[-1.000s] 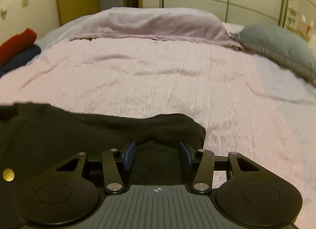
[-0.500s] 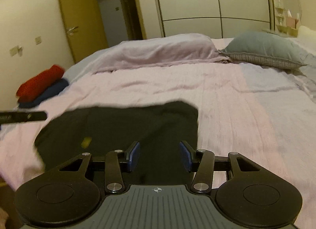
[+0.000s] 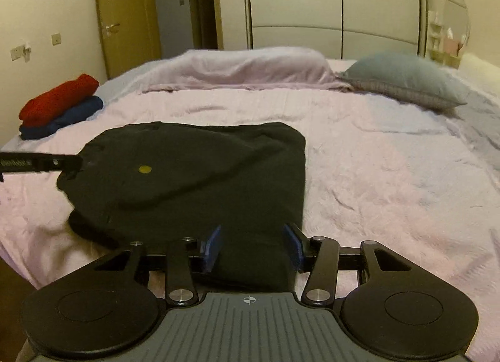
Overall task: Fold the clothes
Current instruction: 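Lower the folded trousers onto the bed and open both grippers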
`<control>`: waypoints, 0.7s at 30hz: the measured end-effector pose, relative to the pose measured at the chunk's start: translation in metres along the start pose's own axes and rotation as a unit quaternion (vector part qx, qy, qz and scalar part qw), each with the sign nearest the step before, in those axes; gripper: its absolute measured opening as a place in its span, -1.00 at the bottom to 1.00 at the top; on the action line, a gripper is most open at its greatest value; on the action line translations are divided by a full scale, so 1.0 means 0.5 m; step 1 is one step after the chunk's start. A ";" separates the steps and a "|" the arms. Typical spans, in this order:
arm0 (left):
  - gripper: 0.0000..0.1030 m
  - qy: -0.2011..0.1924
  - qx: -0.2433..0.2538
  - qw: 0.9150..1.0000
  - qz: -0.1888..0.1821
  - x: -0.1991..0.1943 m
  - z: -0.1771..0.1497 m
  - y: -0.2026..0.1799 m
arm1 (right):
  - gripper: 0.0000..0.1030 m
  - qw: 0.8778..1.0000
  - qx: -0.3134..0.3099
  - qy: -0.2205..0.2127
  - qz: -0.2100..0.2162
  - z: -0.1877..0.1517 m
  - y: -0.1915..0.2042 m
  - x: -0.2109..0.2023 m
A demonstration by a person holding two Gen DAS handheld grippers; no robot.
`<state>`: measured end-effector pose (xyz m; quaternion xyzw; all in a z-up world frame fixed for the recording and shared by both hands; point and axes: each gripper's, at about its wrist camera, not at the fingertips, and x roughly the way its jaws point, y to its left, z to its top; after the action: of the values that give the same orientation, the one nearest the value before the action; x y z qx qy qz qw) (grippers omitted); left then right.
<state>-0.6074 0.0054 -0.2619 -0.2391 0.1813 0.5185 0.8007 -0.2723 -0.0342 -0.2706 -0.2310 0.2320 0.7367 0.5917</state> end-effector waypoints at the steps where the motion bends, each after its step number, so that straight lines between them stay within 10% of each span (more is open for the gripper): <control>1: -0.77 0.006 0.004 1.000 0.002 0.002 -0.011 0.000 | -0.06 1.000 0.002 0.019 -0.006 -0.015 -0.004 0.016; 10: -0.69 0.014 0.018 1.000 0.016 -0.023 -0.006 -0.025 | -0.06 0.999 0.042 0.008 0.006 -0.008 -0.016 -0.003; 15: -0.68 0.033 0.001 0.998 0.045 -0.027 -0.009 -0.033 | -0.09 0.996 0.045 0.074 -0.020 -0.035 -0.017 0.037; 21: -0.68 0.054 0.014 0.995 0.078 -0.075 0.008 -0.074 | -0.09 0.997 0.070 0.036 0.003 -0.014 -0.014 -0.041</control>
<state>-0.5884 -0.0330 -0.2312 -0.2403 0.2493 0.5629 0.7505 -0.2609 -0.0529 -0.2637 -0.2147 0.3044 0.7116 0.5958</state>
